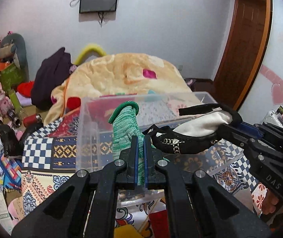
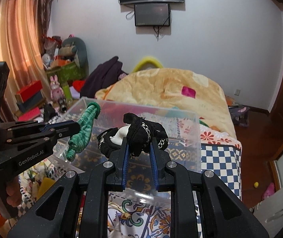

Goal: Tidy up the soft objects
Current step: 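Lower the glove and black-white cloth into the clear box and open both tools, then grasp the yellow sponge with the left tool while the right grasps the white cloth bag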

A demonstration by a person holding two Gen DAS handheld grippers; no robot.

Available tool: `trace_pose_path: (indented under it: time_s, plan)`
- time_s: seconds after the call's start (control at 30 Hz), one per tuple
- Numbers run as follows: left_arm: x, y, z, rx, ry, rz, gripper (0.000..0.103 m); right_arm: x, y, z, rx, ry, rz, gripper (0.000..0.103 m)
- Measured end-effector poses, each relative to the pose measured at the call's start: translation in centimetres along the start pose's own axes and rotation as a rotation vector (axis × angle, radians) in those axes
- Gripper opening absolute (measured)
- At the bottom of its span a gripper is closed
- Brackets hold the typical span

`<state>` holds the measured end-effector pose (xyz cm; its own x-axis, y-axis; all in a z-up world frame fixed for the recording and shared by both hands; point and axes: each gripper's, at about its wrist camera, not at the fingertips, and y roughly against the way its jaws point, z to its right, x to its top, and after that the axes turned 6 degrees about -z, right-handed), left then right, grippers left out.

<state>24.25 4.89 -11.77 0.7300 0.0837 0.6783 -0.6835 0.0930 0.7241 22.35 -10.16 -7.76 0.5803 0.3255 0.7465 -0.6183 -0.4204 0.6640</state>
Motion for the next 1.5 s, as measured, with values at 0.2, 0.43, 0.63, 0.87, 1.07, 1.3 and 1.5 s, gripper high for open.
trace_pose_path:
  time_s: [0.2,0.43,0.63,0.87,1.07,1.3,1.5]
  plan:
    - [-0.2,-1.4,0.0,-0.015,-0.011,-0.056,0.004,-0.1,-1.3,0.2,0.012,-0.004,-0.068,0.019]
    - [-0.9,-1.5,1.0,-0.024,-0.048,-0.081,0.005,-0.1,-1.5,0.5,0.02,-0.024,-0.103,0.03]
    - [-1.2,-0.5,1.0,-0.034,-0.044,-0.077,0.016,0.0,-0.1,0.3,-0.005,-0.008,-0.067,0.051]
    - [-0.9,2.6,0.8,-0.048,-0.027,-0.015,0.034,0.4,2.1,0.3,-0.011,-0.001,-0.01,0.06]
    - [-0.9,6.2,1.0,-0.048,-0.037,0.062,0.042,0.5,4.4,-0.1,-0.017,0.003,0.051,0.073]
    - [-2.1,9.9,1.4,-0.028,-0.061,0.145,0.064,-0.5,7.3,-0.6,-0.047,0.026,0.125,0.084]
    - [-4.5,10.8,1.6,0.009,-0.105,0.123,0.066,-2.9,8.2,-0.6,-0.054,0.024,0.131,0.086]
